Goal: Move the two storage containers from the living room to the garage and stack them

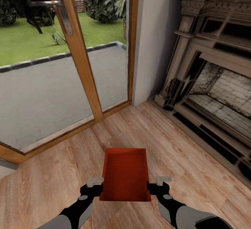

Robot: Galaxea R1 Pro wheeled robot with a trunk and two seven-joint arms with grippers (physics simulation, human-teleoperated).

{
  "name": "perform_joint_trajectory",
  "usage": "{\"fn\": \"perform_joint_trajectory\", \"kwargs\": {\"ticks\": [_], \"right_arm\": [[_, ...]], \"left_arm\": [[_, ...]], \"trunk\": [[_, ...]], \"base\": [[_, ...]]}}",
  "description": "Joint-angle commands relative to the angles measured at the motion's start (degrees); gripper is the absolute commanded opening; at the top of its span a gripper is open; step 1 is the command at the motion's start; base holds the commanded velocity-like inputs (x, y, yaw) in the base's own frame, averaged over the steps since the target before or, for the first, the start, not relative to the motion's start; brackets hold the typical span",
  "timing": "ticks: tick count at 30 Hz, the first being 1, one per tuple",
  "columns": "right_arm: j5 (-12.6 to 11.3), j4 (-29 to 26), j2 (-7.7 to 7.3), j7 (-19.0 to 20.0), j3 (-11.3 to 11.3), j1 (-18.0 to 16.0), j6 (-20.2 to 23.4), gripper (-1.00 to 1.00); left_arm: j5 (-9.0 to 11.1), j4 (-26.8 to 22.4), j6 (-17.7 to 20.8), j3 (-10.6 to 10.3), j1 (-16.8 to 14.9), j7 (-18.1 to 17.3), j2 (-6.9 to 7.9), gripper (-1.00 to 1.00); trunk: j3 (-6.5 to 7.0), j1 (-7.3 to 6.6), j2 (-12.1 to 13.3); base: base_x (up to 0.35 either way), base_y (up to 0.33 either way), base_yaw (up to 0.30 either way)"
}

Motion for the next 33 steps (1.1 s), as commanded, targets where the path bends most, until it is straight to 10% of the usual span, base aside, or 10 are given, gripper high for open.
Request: {"fn": "perform_joint_trajectory", "kwargs": {"ticks": [1,33], "right_arm": [[-0.52,0.12,0.03,-0.12,0.5,-0.05,-0.23,1.0],[-0.45,0.16,-0.03,0.67,0.49,0.63,-2.35,1.0]], "left_arm": [[0.53,0.04,-0.22,-0.5,-0.04,0.3,0.02,1.0],[0.53,0.1,-0.28,-0.7,-0.04,0.2,0.09,1.0]], "trunk": [[-0.22,0.22,-0.44],[-5.96,7.25,-13.27]], "base": [[0.0,0.0,0.0],[0.0,0.0,0.0]]}}
